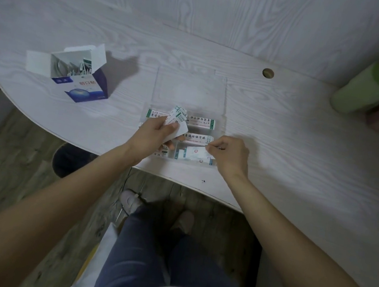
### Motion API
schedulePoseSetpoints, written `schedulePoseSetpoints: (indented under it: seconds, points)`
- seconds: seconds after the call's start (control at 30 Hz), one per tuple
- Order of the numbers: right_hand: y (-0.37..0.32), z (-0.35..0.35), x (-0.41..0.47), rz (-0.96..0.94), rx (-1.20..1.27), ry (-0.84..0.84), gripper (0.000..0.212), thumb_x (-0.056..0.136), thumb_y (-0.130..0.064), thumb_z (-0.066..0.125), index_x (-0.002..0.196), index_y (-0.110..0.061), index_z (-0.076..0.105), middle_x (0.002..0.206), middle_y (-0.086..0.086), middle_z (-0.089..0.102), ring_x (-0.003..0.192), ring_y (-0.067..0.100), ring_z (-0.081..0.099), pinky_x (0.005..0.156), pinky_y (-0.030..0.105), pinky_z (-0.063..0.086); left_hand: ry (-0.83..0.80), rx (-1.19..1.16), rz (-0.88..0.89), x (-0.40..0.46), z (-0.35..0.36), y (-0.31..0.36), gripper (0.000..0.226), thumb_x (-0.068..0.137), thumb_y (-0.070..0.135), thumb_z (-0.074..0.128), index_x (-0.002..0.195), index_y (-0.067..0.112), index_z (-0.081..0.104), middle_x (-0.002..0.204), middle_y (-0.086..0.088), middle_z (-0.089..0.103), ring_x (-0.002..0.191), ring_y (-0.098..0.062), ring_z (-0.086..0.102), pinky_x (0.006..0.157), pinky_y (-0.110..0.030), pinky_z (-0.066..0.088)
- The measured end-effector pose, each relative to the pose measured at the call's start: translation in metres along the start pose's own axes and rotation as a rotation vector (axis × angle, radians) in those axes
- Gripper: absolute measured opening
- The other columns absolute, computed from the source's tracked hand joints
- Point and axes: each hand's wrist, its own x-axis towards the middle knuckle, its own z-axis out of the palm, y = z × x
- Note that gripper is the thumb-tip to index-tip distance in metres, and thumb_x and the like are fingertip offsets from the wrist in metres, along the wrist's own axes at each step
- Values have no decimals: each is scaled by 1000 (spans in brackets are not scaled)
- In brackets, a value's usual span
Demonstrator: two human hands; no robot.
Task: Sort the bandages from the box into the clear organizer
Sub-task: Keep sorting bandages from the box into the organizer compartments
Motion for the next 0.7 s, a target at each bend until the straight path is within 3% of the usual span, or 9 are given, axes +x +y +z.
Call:
schedulePoseSetpoints:
  seconds: [0.23, 0.33, 0.47, 0.7]
  points:
    - [-4, 17, -7, -119, -159, -43, 10, 87, -6, 65, 80, -8, 72, 85, -1, 68, 79, 6, 56, 68, 16, 42, 20, 9, -5, -3, 1, 1, 18, 101, 22, 41, 103, 15, 57, 82, 10, 71, 53, -3, 58, 51, -20, 42]
    - [-2, 19, -8, -234, -456, -43, 15, 89, -6, 55, 84, -8, 70, 87, 2, 68, 82, 18, 60, 68, 33, 50, 19, 11, 1, -4, 0, 2, 19, 102, 22, 40, 105, 15, 57, 81, 10, 70, 52, -2, 57, 52, -20, 42]
    - [-2, 19, -9, -444, -810, -52, 19, 94, -12, 48, 92, -14, 67, 94, 1, 63, 94, 19, 52, 67, 30, 42, 29, 21, 4, -5, -1, 2, 22, 102, 22, 39, 107, 12, 58, 81, 10, 70, 52, -1, 57, 50, -16, 42]
    - [9, 26, -2, -527, -889, -110, 17, 95, -10, 50, 97, -14, 66, 101, 2, 62, 104, 20, 48, 75, 32, 45, 30, 12, 3, -4, -2, 1, 22, 102, 21, 40, 107, 10, 58, 81, 8, 69, 52, 0, 57, 48, -15, 42]
